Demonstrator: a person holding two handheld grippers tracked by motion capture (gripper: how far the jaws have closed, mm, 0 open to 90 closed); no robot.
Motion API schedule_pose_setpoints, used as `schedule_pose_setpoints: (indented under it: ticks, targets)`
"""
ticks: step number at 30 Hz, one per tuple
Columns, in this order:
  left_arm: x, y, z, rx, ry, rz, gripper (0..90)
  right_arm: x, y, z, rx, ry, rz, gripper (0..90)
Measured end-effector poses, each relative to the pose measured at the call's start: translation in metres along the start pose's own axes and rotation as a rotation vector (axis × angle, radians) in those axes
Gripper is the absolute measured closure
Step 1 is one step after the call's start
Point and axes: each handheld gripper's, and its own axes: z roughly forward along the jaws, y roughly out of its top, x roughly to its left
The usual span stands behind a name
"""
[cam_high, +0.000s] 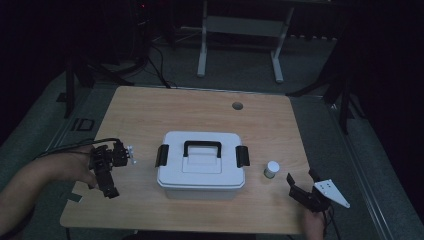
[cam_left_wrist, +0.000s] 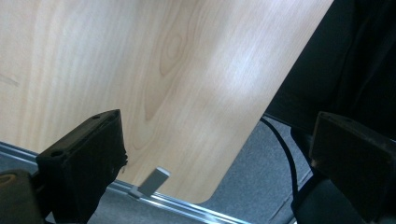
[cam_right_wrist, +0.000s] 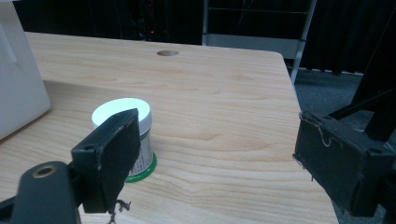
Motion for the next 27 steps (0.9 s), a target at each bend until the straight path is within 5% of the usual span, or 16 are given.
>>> schedule_pose_setpoints:
  ticks: [11,27]
  targets:
    - [-0.001,0.03,-0.022,-0.045,-0.005,0.038,4.0,-0.001,0.0,0.0,0.0,0.004,0.002,13.8]
    - [0.001,0.08,-0.041,-0.03,0.041,0.14,5.2,-0.001,0.0,0.0,-0.002,0.01,0.008,13.8]
